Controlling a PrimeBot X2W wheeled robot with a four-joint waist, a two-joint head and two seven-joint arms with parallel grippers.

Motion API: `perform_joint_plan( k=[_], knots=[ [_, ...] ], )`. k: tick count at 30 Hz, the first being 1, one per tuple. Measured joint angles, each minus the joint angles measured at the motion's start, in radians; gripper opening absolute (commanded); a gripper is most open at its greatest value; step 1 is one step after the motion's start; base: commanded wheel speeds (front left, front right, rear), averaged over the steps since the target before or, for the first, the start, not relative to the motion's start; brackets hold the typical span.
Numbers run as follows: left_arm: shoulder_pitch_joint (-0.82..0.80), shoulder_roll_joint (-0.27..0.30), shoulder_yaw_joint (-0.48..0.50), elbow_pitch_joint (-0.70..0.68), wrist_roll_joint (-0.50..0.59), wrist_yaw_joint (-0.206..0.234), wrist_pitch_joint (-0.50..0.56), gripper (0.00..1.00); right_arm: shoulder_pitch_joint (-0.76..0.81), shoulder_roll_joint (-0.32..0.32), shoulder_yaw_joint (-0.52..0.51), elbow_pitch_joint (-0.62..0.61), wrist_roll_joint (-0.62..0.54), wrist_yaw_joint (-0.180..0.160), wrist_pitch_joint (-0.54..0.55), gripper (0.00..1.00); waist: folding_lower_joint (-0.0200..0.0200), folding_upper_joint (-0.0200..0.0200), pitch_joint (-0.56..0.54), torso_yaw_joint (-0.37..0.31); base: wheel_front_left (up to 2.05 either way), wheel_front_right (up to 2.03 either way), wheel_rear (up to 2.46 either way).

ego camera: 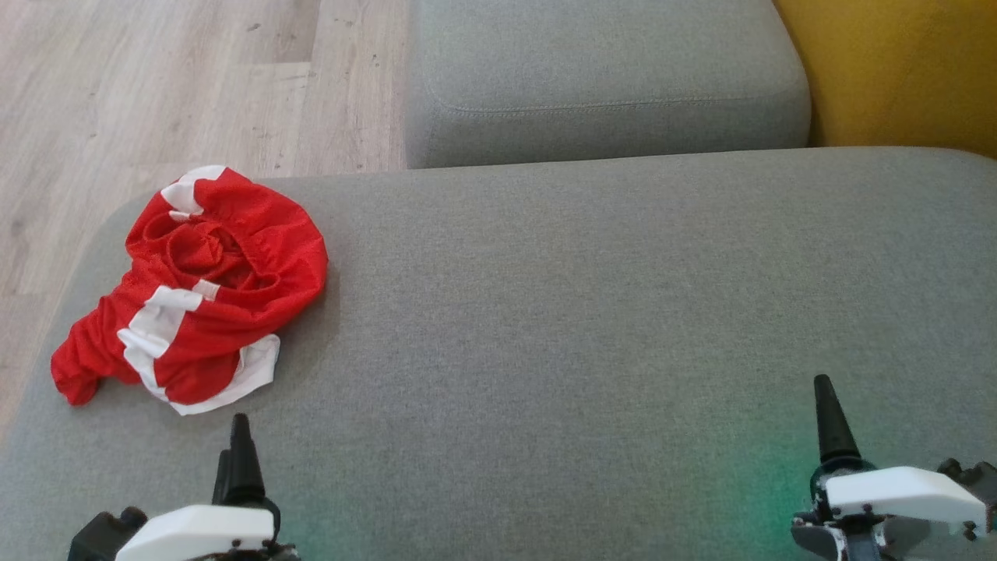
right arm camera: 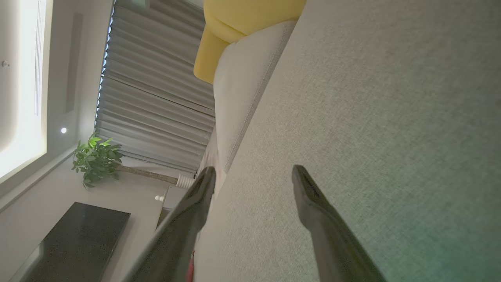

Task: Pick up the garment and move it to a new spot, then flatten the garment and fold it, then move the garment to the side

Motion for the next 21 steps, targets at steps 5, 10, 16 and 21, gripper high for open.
perform_joint_plan(
  k=[5,10,16,21],
  knots=[
    [0.001,0.0,-0.011,-0.01,0.06,0.014,-0.017,1.0,0.014,0.0,0.02,-0.009,-0.069,0.0,-0.015,1.0,0.0,0.0,-0.007,0.001,0.0,0.0,0.0],
    [0.003,0.0,-0.028,-0.019,0.112,0.025,-0.033,1.0,0.014,0.0,0.034,-0.013,-0.131,0.0,-0.029,1.0,0.0,0.0,-0.016,0.003,0.0,0.0,0.0],
    [0.021,0.0,-0.043,-0.03,0.186,0.034,-0.044,1.0,0.014,0.0,0.054,-0.019,-0.202,0.0,-0.042,1.0,0.0,0.0,-0.028,0.005,0.0,0.0,0.0],
    [0.024,0.0,-0.058,-0.038,0.237,0.043,-0.059,1.0,0.015,0.0,0.064,-0.022,-0.249,0.0,-0.058,1.0,0.0001,0.0,-0.035,0.008,0.0,0.0,0.0]
  ],
)
